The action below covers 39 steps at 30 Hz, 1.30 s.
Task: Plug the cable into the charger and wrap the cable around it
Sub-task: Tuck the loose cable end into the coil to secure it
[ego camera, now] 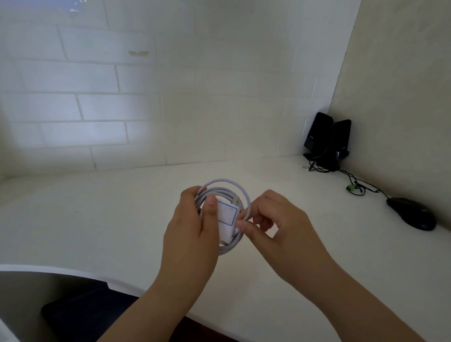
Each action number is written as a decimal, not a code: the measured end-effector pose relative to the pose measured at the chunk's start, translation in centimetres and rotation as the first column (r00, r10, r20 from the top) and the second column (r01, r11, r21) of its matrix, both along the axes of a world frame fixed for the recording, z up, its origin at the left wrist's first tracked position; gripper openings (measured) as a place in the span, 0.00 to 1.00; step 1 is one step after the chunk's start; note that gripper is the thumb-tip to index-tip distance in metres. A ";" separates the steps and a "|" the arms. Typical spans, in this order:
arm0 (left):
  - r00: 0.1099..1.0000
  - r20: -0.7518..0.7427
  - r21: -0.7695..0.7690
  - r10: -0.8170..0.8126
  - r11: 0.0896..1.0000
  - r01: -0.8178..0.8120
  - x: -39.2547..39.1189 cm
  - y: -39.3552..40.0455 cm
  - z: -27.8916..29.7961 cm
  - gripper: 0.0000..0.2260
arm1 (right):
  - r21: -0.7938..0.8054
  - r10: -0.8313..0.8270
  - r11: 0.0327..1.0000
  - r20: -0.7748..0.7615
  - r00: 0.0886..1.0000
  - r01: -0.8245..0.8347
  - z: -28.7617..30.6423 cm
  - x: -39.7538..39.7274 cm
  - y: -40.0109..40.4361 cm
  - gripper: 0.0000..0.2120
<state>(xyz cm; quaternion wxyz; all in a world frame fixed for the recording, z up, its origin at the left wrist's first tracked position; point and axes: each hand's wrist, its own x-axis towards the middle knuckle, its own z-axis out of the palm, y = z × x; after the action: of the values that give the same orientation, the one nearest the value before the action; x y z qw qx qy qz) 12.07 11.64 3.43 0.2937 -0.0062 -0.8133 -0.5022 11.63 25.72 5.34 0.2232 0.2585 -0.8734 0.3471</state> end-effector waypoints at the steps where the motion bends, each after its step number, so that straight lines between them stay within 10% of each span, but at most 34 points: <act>1: 1.000 0.007 0.009 -0.007 1.000 0.007 -0.1 0.0 0.0 0.11 | 0.022 0.012 1.000 -0.033 0.999 -0.011 -0.2 0.0 0.0 0.14; 12: 0.997 -0.073 -0.078 0.011 0.997 -0.017 -0.3 -0.1 0.1 0.14 | -0.204 -0.021 0.978 0.163 0.986 0.054 0.6 0.0 -0.1 0.07; 25: 0.993 0.089 0.193 -0.072 0.980 0.054 -2.4 0.1 0.3 0.08 | -0.338 -0.034 0.936 0.177 0.984 0.093 -1.0 -1.8 -1.3 0.14; 29: 0.993 0.068 0.241 -0.099 0.967 0.080 -2.5 0.0 0.4 0.10 | -0.511 0.212 0.844 0.597 0.773 0.163 -0.7 -2.1 -1.4 0.17; 39: 0.997 0.076 0.088 -0.032 0.996 0.026 -2.5 -0.5 0.1 0.14 | -0.614 0.387 0.770 0.666 0.638 0.174 0.2 -1.7 -1.6 0.09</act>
<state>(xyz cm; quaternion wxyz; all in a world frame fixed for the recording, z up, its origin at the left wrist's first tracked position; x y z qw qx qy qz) 9.60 11.12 3.52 0.2548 0.0141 -0.8013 -0.5411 9.94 24.13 5.51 -0.1156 0.0524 -0.6968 0.7060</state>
